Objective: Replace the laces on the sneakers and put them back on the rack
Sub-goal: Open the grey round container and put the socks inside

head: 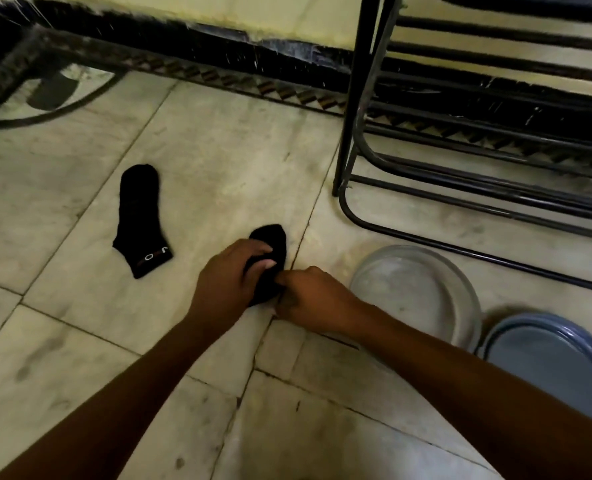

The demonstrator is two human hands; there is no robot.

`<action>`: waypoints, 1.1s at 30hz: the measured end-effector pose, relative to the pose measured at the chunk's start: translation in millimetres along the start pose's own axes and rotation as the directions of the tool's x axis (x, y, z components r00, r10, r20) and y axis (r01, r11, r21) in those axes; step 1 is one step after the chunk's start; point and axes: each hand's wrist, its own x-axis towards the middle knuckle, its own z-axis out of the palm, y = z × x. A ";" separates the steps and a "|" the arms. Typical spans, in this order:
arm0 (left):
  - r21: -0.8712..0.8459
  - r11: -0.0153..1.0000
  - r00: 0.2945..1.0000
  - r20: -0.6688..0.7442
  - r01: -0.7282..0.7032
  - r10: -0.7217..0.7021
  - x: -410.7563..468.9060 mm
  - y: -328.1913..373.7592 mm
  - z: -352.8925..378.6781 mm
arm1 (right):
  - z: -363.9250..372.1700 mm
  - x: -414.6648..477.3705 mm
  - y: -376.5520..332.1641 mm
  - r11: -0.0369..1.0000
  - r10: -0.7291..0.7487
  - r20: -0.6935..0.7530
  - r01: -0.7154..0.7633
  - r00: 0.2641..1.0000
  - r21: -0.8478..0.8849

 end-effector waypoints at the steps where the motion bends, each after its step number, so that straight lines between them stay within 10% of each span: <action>1: -0.034 0.999 1.000 0.012 0.021 -0.020 11.1 -3.9 1.2 | -1.4 -0.4 0.7 0.996 0.039 -0.030 -0.036 0.999 0.076; 16: -0.161 0.977 0.990 0.022 0.140 -0.138 59.1 -40.6 36.7 | 1.2 27.2 -2.6 0.948 0.264 -0.207 -0.215 0.942 0.233; 23: -0.098 0.994 0.964 -0.259 0.043 -0.067 22.4 -32.1 25.4 | 0.0 17.7 -22.8 0.969 0.139 -0.158 -0.168 0.978 -0.184; 33: -0.005 0.998 0.997 0.046 -0.057 0.058 -32.1 -60.9 15.1 | 3.5 23.5 -3.5 0.795 -0.154 0.003 0.126 0.988 -0.593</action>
